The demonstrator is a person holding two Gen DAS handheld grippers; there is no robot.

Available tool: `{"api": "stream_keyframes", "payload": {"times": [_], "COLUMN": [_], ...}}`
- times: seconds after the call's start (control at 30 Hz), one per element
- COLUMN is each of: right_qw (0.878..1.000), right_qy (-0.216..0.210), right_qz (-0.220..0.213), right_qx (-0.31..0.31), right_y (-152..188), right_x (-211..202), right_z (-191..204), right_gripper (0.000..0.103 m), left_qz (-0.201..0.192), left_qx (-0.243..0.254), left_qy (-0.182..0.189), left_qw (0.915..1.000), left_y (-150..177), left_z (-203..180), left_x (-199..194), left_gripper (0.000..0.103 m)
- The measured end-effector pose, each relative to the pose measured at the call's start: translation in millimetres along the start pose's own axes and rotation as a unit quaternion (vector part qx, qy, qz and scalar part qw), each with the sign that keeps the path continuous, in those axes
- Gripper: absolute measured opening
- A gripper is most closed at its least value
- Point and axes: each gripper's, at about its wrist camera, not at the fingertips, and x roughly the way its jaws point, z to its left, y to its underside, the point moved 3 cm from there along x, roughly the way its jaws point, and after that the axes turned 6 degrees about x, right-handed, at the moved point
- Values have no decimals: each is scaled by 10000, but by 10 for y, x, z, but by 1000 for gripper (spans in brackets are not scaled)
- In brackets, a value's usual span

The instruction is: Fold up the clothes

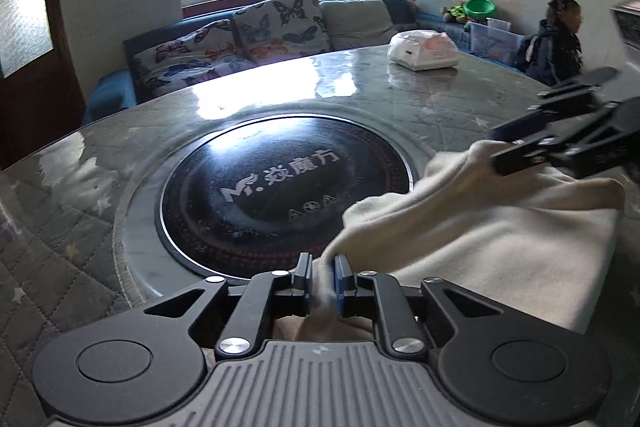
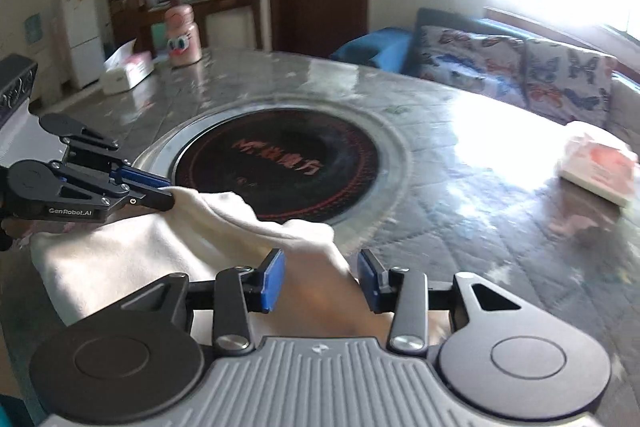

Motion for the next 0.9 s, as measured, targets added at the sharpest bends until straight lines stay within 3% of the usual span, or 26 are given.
{"api": "stream_keyframes", "payload": {"times": [0.3, 0.43, 0.57, 0.7, 0.9], "right_qw": [9982, 9972, 9974, 9974, 9967], "right_qy": [483, 349, 111, 26, 154], "right_qz": [-139, -352, -342, -171, -16], "right_qx": [342, 560, 629, 703, 794], "right_y": [143, 95, 28, 14, 26], "right_x": [-228, -230, -113, 44, 144], "right_z": [-161, -185, -121, -101, -99], "right_gripper": [40, 37, 24, 19, 17], "left_qz": [62, -21, -159, -283, -149], "left_qx": [-36, -97, -206, -222, -481], "left_qy": [-118, -183, -158, 57, 465], "left_qw": [9999, 9998, 9995, 9993, 9976], "left_y": [-50, -123, -223, -323, -412], "left_z": [14, 0, -50, -205, -396], "left_x": [51, 3, -90, -171, -75], "left_gripper": [19, 19, 18, 18, 19]}}
